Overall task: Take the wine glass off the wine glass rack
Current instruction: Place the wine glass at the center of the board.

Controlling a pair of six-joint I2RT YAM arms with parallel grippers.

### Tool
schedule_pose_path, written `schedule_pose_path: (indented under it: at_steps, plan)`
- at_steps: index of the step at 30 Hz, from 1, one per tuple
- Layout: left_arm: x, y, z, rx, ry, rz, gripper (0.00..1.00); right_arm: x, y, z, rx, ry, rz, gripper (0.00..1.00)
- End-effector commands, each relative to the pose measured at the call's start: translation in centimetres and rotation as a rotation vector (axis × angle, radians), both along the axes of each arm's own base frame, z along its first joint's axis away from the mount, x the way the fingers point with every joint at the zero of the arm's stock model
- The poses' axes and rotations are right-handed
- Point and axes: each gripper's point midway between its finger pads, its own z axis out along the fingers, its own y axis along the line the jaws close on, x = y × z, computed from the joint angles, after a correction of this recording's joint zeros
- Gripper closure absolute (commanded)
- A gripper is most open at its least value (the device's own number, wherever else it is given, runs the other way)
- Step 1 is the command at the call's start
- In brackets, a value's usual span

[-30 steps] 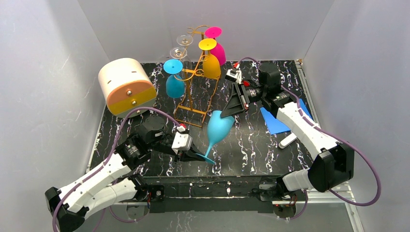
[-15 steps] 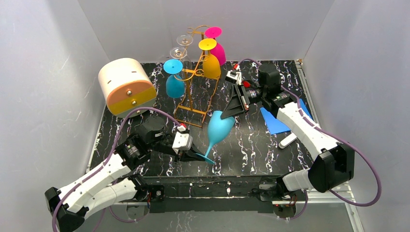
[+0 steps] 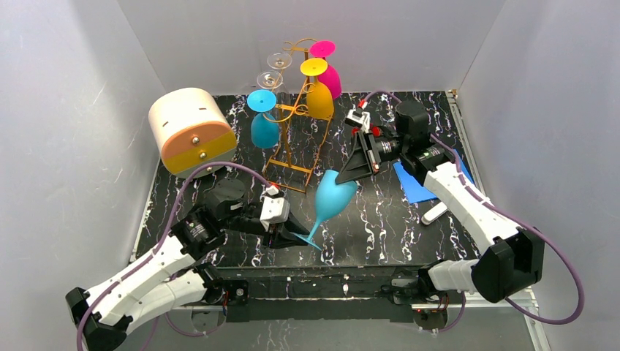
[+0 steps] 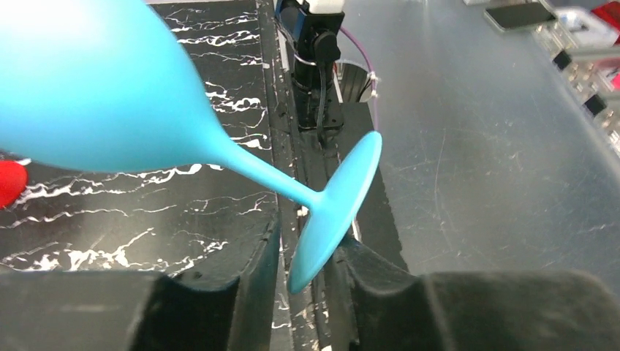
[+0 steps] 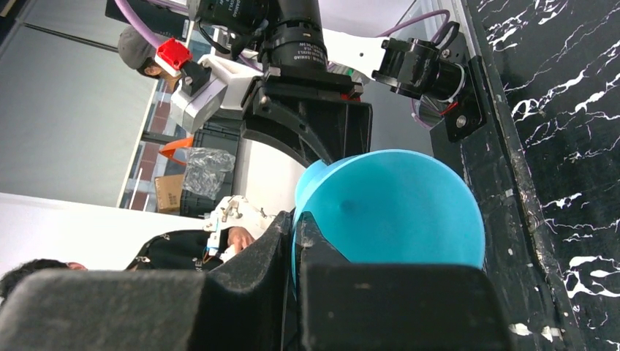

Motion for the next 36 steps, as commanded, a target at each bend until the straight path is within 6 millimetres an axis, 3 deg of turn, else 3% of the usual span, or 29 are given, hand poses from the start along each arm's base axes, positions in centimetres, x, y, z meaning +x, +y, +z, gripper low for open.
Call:
schedule_pose_path:
  at_steps: [1,5,10,13,17,25,28,32,36]
  plan:
    - [0.7,0.2,0.6,-0.022,0.015,0.066,0.69,-0.9,-0.2,0.4,0.023,-0.061,0.005,0.99]
    - [0.4,0.4,0.5,-0.011,0.052,0.074,0.61,-0.6,-0.1,0.1,0.005,-0.071,-0.031,0.99]
    - [0.4,0.5,-0.1,0.026,0.136,0.108,0.41,2.1,0.2,-4.1,-0.2,-0.07,-0.204,0.99]
    - [0.3,0.6,-0.5,0.056,0.168,0.112,0.28,2.1,0.2,-4.3,-0.197,-0.074,-0.216,0.99]
    - [0.7,0.9,-1.0,0.086,0.163,0.142,0.22,2.8,0.0,-4.5,-0.21,-0.12,-0.291,0.99]
    - [5.6,1.7,-1.3,0.108,0.136,0.444,0.17,4.3,-1.0,-6.8,-0.338,-0.143,-0.418,0.99]
    - [7.6,2.4,-1.1,0.103,0.143,0.581,0.09,5.0,-1.7,-7.4,-0.387,-0.174,-0.487,0.99]
    - [9.9,3.8,-0.5,0.073,0.175,0.773,0.02,6.0,-2.8,-7.9,-0.441,-0.22,-0.579,0.99]
    - [11.0,6.1,-0.6,0.083,0.205,0.933,0.02,6.7,-3.4,-7.9,-0.471,-0.236,-0.644,0.99]
